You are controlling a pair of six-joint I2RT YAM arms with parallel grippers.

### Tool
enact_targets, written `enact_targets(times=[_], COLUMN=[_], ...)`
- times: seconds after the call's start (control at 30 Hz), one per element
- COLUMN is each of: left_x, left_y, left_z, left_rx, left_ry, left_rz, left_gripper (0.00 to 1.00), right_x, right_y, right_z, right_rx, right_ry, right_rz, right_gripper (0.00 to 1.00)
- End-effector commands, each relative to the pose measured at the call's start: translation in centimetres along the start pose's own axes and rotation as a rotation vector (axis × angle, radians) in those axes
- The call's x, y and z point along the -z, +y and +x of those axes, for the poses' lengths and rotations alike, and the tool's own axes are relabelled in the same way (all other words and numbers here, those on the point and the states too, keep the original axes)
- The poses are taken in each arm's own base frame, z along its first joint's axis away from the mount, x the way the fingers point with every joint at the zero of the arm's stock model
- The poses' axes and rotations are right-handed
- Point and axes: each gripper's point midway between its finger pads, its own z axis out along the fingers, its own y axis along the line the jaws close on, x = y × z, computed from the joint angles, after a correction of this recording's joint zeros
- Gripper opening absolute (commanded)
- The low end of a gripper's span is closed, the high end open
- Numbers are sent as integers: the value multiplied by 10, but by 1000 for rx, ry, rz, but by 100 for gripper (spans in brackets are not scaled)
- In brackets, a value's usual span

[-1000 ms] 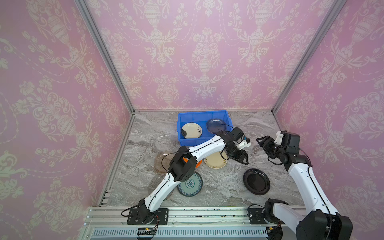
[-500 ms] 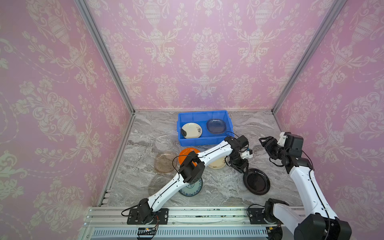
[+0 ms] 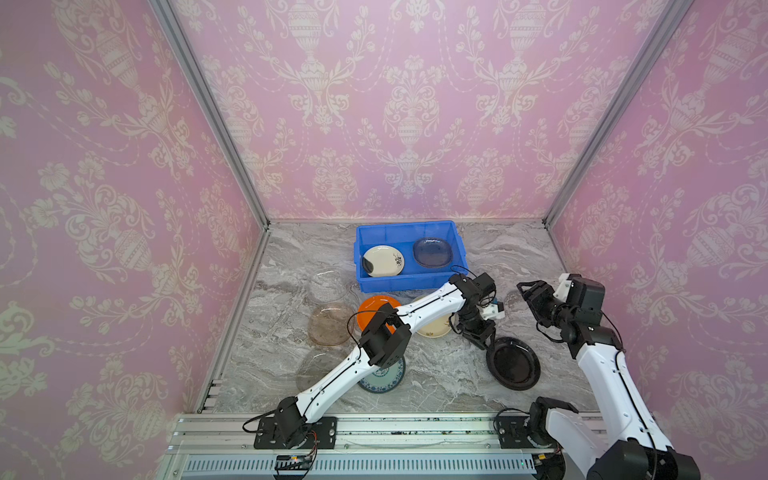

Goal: Place the plates into the plastic bin on the countertop
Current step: 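Grasp the black plate rim with the left gripper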

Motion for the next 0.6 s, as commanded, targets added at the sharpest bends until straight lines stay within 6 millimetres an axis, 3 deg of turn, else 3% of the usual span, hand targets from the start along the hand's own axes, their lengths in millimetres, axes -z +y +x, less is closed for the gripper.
enact_targets(times=[0.0, 0.57], left_x=[-14, -21], left_y=[8, 10], left_z=[7, 7], left_rx=[24, 58], left_ry=[44, 53], left_rz=[23, 46], left_gripper=[38, 21], right_x=[4, 7], right_y=[1, -1], right_z=[2, 4], right_rx=[-1, 19], right_ry=[-5, -4], right_rz=[-12, -2], right_gripper=[65, 65])
